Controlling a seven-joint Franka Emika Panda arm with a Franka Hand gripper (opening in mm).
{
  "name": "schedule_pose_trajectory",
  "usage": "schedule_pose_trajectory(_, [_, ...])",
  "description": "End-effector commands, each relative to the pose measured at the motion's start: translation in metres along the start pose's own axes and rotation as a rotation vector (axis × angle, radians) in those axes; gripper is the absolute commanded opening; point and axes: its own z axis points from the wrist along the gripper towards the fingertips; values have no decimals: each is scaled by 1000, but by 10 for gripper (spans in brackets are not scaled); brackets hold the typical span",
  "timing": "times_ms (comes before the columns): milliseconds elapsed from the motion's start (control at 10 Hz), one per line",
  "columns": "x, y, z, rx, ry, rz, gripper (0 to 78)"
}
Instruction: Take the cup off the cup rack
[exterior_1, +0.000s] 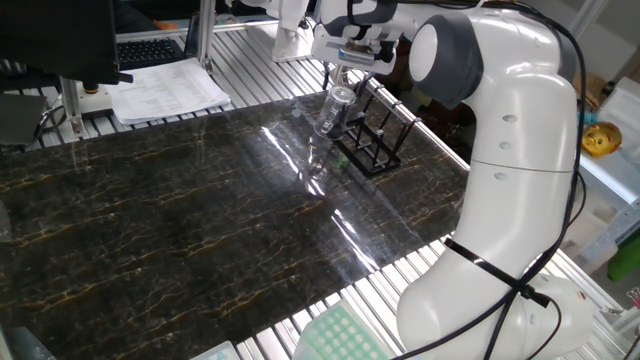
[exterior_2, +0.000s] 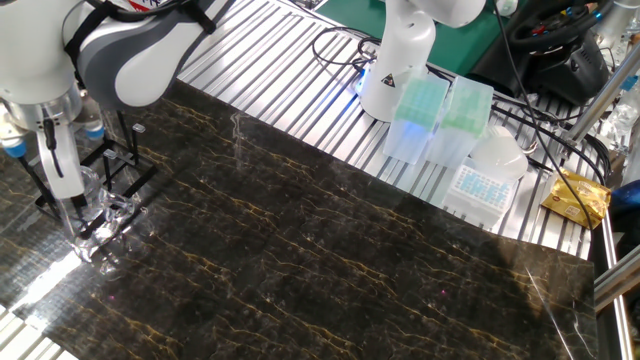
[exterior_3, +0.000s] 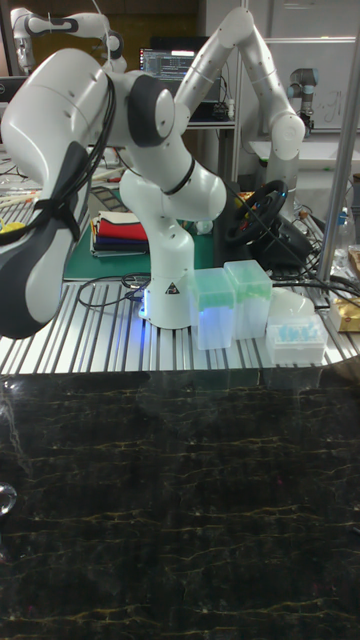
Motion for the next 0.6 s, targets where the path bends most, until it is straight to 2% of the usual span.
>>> schedule_pose_trajectory(100, [-1,1,0,-2,-4,-2,774])
schedule_pose_trajectory(600, [-4,2,8,7,-9,-5,774])
